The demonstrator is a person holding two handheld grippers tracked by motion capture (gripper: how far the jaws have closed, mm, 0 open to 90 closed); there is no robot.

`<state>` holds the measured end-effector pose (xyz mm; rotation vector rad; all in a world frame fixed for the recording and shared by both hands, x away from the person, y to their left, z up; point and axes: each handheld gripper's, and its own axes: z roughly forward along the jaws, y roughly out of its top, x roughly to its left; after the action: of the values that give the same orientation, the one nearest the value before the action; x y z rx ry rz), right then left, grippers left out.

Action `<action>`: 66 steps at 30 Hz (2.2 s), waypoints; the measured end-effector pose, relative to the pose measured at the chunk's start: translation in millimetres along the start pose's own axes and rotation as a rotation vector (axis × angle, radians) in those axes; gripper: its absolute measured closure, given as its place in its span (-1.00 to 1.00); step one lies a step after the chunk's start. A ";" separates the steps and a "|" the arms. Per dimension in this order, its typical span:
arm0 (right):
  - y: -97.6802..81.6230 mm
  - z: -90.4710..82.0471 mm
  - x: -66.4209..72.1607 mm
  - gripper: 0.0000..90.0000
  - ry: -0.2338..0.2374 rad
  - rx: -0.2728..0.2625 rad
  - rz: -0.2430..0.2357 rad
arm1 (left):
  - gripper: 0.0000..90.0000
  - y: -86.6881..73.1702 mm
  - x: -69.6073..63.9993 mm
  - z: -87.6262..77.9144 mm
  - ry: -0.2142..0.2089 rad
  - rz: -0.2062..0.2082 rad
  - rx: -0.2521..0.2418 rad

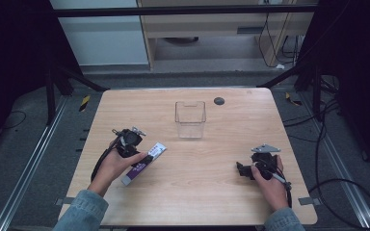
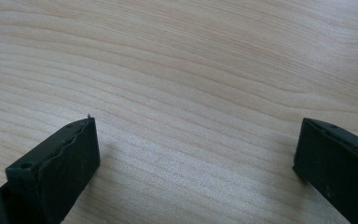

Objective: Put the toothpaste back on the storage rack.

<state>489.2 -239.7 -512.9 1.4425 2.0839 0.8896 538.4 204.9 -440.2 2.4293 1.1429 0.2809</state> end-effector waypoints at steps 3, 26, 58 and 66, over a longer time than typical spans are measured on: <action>0.1 0.1 0.3 -0.99 -0.001 -0.001 0.004 | -0.78 3.6 -3.3 3.6 -0.006 0.017 0.018; 0.3 0.4 -0.1 -0.99 -0.004 -0.001 -0.003 | -0.58 20.2 -10.7 26.3 0.020 0.048 0.095; 0.2 0.4 -0.1 -0.99 -0.004 -0.001 -0.003 | 0.10 19.2 -10.3 43.3 0.000 0.052 0.117; 0.2 0.4 -0.1 -0.99 -0.004 -0.001 -0.003 | 0.19 18.3 -10.1 42.9 -0.005 0.053 0.109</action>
<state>489.7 -239.6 -513.0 1.4395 2.0820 0.8859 559.9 173.9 -469.5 2.5568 1.1195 0.2339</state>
